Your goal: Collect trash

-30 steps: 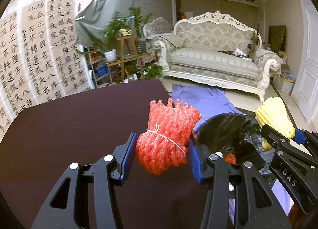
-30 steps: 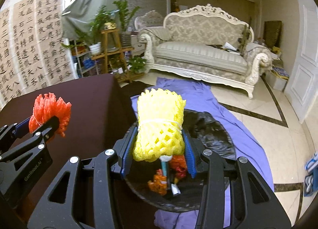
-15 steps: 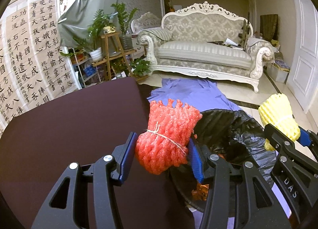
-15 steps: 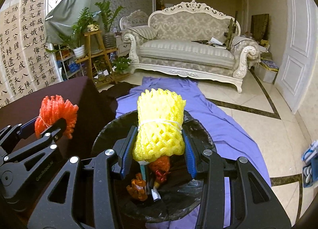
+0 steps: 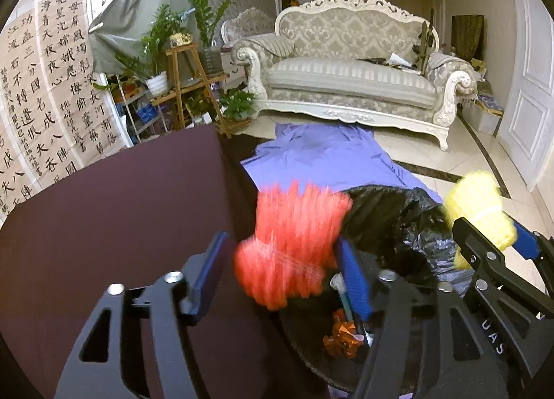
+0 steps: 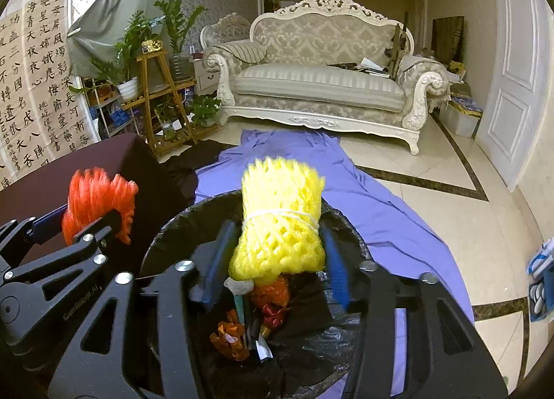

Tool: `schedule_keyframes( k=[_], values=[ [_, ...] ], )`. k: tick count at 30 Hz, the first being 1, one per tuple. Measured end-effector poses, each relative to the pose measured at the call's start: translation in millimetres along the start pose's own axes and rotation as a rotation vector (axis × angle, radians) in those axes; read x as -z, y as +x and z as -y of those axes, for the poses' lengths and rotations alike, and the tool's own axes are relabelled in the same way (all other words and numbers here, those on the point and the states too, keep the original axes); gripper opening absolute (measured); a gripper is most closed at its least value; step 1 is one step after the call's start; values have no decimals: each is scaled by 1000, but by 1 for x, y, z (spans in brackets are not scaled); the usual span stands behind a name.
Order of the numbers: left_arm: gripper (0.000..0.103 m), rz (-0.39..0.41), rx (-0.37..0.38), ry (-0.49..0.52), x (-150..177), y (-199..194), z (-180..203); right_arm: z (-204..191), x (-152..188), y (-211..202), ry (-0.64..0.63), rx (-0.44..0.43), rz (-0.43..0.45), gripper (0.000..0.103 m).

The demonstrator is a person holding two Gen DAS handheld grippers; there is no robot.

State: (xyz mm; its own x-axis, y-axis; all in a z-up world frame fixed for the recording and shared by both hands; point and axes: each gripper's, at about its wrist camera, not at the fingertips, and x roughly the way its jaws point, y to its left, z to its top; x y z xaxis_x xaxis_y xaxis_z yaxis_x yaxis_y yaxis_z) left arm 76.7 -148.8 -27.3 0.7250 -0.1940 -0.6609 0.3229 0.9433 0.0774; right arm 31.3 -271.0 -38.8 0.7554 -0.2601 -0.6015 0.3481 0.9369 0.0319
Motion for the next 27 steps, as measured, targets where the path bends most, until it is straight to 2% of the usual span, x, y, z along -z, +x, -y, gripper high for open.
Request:
schedule_keyframes(
  k=[3, 14, 25, 27],
  values=[
    [74, -9, 4, -1, 0, 1, 0, 3, 2, 1, 7, 7, -2, 57],
    [83, -7, 5, 0, 0, 1, -1, 7, -2, -7, 11, 39, 15, 64],
    [84, -7, 17, -20, -2, -6, -9, 14, -3, -18, 35, 80, 17, 66],
    [84, -2, 18, -33, -1, -13, -14, 14, -3, -20, 39, 89, 14, 72]
  ],
)
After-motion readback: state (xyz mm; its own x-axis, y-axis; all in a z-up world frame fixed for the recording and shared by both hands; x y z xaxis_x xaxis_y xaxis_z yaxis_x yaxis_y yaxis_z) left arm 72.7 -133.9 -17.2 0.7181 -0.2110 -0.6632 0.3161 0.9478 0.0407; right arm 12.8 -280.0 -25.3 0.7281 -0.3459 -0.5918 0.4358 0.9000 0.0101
